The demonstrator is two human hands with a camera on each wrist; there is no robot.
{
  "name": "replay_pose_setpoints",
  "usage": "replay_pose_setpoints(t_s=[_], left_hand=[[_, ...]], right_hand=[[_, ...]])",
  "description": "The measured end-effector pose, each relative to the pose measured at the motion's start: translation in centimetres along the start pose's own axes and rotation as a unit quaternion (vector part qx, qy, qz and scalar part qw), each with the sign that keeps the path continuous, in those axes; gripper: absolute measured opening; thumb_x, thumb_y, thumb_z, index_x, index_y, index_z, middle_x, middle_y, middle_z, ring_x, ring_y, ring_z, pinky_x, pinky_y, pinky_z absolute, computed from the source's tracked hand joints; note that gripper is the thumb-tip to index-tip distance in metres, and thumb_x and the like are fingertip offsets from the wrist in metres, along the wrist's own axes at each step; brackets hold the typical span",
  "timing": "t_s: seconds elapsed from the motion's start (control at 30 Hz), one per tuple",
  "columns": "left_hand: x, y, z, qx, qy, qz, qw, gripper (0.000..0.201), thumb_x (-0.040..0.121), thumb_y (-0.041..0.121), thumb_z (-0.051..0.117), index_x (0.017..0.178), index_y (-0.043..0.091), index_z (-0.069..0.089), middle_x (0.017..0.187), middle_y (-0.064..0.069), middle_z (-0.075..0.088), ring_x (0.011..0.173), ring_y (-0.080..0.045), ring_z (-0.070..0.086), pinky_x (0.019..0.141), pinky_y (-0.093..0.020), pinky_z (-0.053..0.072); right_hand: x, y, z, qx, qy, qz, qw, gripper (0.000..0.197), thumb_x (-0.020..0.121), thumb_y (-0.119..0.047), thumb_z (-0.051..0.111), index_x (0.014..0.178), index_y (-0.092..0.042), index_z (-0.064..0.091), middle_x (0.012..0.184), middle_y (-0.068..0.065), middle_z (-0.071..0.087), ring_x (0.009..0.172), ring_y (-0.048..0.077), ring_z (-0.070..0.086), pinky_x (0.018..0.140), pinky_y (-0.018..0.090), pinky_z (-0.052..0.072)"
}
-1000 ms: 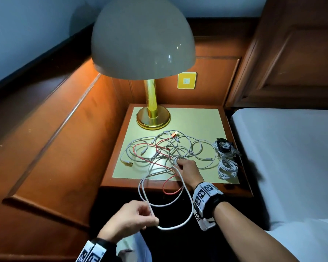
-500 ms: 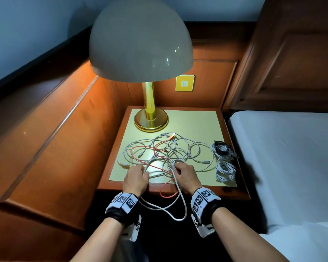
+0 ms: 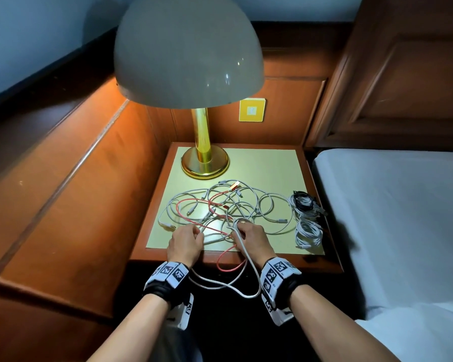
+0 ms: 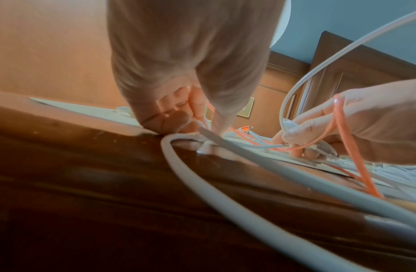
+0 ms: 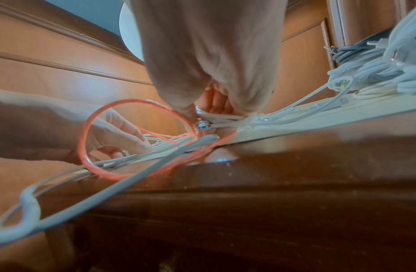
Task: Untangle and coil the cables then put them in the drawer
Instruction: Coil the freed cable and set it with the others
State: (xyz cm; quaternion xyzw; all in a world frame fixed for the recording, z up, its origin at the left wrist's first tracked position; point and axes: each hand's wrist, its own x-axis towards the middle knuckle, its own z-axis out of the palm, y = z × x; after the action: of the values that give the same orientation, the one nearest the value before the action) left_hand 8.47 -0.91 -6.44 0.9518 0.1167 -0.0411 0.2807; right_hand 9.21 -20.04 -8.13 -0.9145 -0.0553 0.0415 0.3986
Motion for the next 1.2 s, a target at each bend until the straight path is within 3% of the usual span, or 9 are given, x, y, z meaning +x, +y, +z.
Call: replay_pose_setpoints(t_s=[0.1,0.27,0.37,0.47,0.67,0.8,0.93,1.07,1.2], left_hand=[[0.0,0.6,-0.2,-0.005,-0.011,-0.031,0.999,0.015,0.09,0.026,0.055,0.083,0.014,0.062,0.09,-0.005,0.063,0.086,-0.03,0.06,0.073,-0.034,0.047],[-0.9,0.1,-1.0,-0.076,-0.027,-0.047,0.996,0.032,0.086,0.019,0.056,0.055,0.011,0.051,0.059,-0.005,0.054,0.069,-0.031,0.055,0.067,-0.036,0.044],[-2.3,-1.1,-1.9,-0.126,-0.01,-0.07,0.99,0.029,0.088,0.018,0.057,0.062,0.006,0.06,0.066,-0.005,0.065,0.078,-0.029,0.058,0.069,-0.032,0.039],[-4.0,-2.3,-2.8,-0.161,0.009,-0.094,0.982,0.026,0.089,0.021,0.059,0.066,0.011,0.065,0.072,-0.002,0.068,0.086,-0.03,0.059,0.075,-0.032,0.041],[-8.1,-3.7,-5.1,-0.176,0.034,-0.111,0.978,0.026,0.087,0.023,0.064,0.064,0.013,0.066,0.067,0.001,0.069,0.076,-0.024,0.061,0.068,-0.031,0.042],[-10.6,-4.0,-6.0,-0.204,0.035,-0.096,0.974,0.02,0.086,0.021,0.066,0.067,0.017,0.07,0.064,0.006,0.068,0.07,-0.013,0.061,0.067,-0.03,0.046],[-11.8,-4.1,-6.5,-0.224,0.047,-0.087,0.97,0.016,0.087,0.022,0.066,0.073,0.021,0.073,0.068,0.009,0.071,0.075,-0.012,0.064,0.07,-0.031,0.047],[-11.2,-4.9,-5.5,-0.213,0.039,-0.11,0.97,0.017,0.088,0.022,0.069,0.072,0.024,0.073,0.073,0.005,0.073,0.079,-0.012,0.066,0.074,-0.03,0.049],[-10.0,-5.7,-3.4,-0.246,-0.008,-0.146,0.958,0.016,0.085,0.024,0.071,0.071,0.032,0.077,0.071,0.007,0.075,0.079,-0.021,0.071,0.082,-0.044,0.058]], right_hand=[[0.1,0.2,0.0,0.002,-0.005,0.007,1.0,0.022,0.095,-0.015,0.062,0.08,0.002,0.063,0.079,0.014,0.063,0.076,0.028,0.056,0.067,0.033,0.041],[-0.1,-0.4,-0.3,-0.006,-0.001,-0.008,1.0,0.023,0.094,-0.015,0.06,0.073,-0.008,0.057,0.074,0.006,0.055,0.073,0.021,0.047,0.065,0.027,0.027],[-0.3,-0.7,-0.6,-0.009,-0.001,-0.002,1.0,0.024,0.095,-0.013,0.058,0.073,-0.004,0.055,0.073,0.004,0.051,0.07,0.02,0.044,0.061,0.028,0.024],[0.0,-0.4,-0.2,-0.002,0.005,0.003,1.0,0.028,0.093,-0.013,0.06,0.068,-0.002,0.051,0.068,0.007,0.049,0.067,0.023,0.043,0.061,0.031,0.026],[0.1,-0.6,0.0,-0.02,0.015,0.0,1.0,0.03,0.09,-0.012,0.062,0.064,-0.003,0.049,0.064,0.011,0.049,0.066,0.03,0.047,0.064,0.042,0.038],[0.0,-0.7,-0.4,0.013,0.007,0.021,1.0,0.029,0.092,-0.014,0.062,0.07,0.004,0.057,0.068,0.013,0.055,0.069,0.028,0.05,0.066,0.037,0.034],[-0.5,-0.3,-1.8,0.082,0.036,0.057,0.994,0.036,0.096,-0.021,0.063,0.064,-0.007,0.055,0.061,0.0,0.05,0.06,0.013,0.044,0.055,0.021,0.032],[-1.6,0.0,-2.7,0.137,0.068,0.058,0.987,0.041,0.094,-0.025,0.066,0.06,-0.008,0.051,0.056,0.0,0.047,0.056,0.011,0.041,0.055,0.027,0.032],[-3.0,-1.3,-2.8,0.117,0.011,-0.016,0.993,0.027,0.094,-0.025,0.069,0.074,-0.008,0.067,0.07,0.006,0.062,0.065,0.016,0.052,0.063,0.032,0.041]])
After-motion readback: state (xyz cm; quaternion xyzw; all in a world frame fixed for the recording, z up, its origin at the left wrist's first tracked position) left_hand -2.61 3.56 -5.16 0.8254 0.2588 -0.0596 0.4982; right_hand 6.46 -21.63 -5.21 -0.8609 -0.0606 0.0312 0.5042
